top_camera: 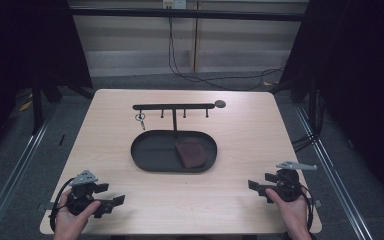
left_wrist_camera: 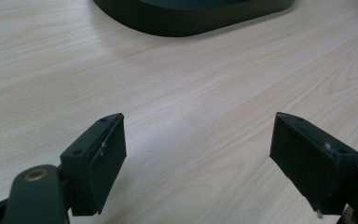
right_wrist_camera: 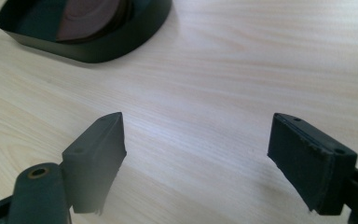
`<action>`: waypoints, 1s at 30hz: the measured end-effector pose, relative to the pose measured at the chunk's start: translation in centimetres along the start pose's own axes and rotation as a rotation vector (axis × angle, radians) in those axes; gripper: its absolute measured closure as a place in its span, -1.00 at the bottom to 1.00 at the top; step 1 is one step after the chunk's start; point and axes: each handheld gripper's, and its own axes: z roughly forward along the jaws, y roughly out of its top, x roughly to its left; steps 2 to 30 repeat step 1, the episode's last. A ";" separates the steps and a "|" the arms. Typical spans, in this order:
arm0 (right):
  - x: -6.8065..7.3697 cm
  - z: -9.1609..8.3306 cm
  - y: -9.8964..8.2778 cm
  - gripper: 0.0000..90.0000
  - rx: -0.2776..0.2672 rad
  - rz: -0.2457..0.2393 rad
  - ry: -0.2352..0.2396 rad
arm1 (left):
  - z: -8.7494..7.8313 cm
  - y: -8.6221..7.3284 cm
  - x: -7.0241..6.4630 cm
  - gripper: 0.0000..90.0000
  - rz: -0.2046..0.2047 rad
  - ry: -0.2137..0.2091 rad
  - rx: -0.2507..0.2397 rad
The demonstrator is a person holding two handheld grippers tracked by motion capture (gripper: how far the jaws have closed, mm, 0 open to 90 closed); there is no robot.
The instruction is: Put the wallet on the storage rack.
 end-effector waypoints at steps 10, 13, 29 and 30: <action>-0.2 0.1 -0.1 -0.60 0.008 0.014 0.000 | 0.0 0.0 0.0 -0.59 0.000 -0.001 0.003; -0.2 0.1 -0.1 -0.60 0.008 0.014 0.000 | 0.0 0.0 0.0 -0.59 0.000 -0.001 0.003; -0.2 0.1 -0.1 -0.60 0.008 0.014 0.000 | 0.0 0.0 0.0 -0.59 0.000 -0.001 0.003; -0.2 0.1 -0.1 -0.60 0.008 0.014 0.000 | 0.0 0.0 0.0 -0.59 0.000 -0.001 0.003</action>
